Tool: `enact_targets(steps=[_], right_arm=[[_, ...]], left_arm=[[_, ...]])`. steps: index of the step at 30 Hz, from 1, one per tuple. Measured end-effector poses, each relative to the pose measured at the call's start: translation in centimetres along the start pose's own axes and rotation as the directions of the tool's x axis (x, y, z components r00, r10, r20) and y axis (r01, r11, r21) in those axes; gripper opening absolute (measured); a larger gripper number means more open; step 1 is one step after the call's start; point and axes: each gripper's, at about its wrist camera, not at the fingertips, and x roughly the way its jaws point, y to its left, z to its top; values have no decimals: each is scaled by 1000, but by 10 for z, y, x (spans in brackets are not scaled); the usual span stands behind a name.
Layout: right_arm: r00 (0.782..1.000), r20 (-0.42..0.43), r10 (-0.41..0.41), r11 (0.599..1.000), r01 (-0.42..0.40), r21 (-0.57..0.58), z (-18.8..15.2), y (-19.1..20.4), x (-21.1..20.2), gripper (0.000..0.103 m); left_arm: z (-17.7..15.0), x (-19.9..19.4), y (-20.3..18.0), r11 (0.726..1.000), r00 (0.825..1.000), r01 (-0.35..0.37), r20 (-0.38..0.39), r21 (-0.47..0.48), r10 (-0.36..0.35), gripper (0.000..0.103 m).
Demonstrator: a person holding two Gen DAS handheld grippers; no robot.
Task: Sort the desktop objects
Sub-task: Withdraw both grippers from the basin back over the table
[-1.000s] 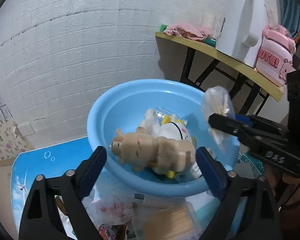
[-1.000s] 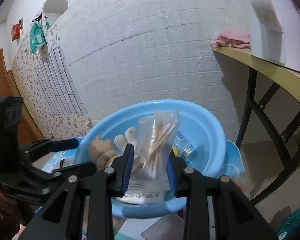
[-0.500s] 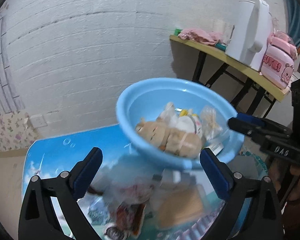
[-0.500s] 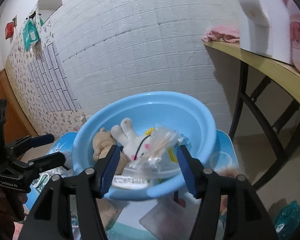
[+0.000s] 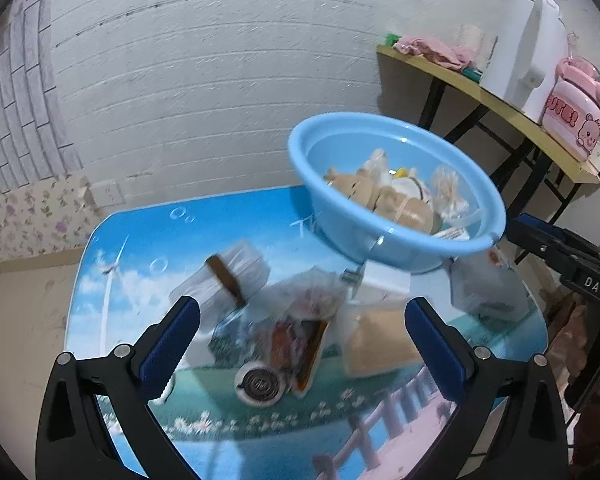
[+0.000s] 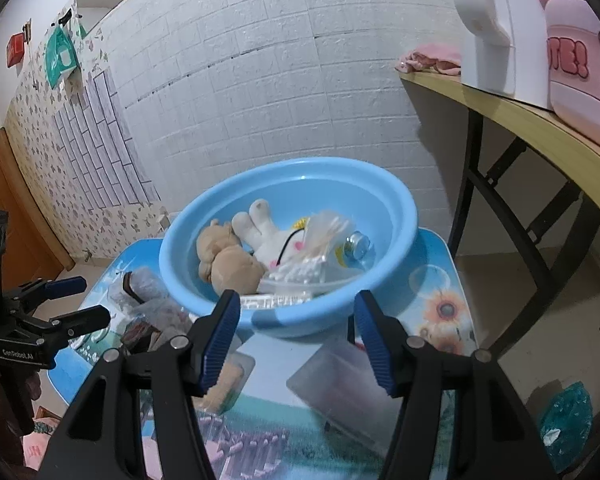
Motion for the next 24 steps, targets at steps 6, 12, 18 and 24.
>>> enact_targets(steps=[6, 12, 18, 24], right_arm=[[999, -39, -33, 999, 33, 6, -13, -2, -2, 65], [997, -70, -43, 999, 44, 6, -22, -3, -4, 65], [994, -98, -42, 999, 42, -5, -28, 3, -2, 65], [993, -112, -37, 999, 36, -16, -33, 7, -2, 65]], left_arm=[[-15, -5, 12, 999, 999, -39, -26, -13, 38, 102], [-26, -6, 22, 998, 997, -63, -52, -31, 61, 102], [-31, -9, 24, 997, 996, -71, -53, -25, 70, 102], [-35, -10, 29, 997, 996, -71, -57, -37, 69, 102]])
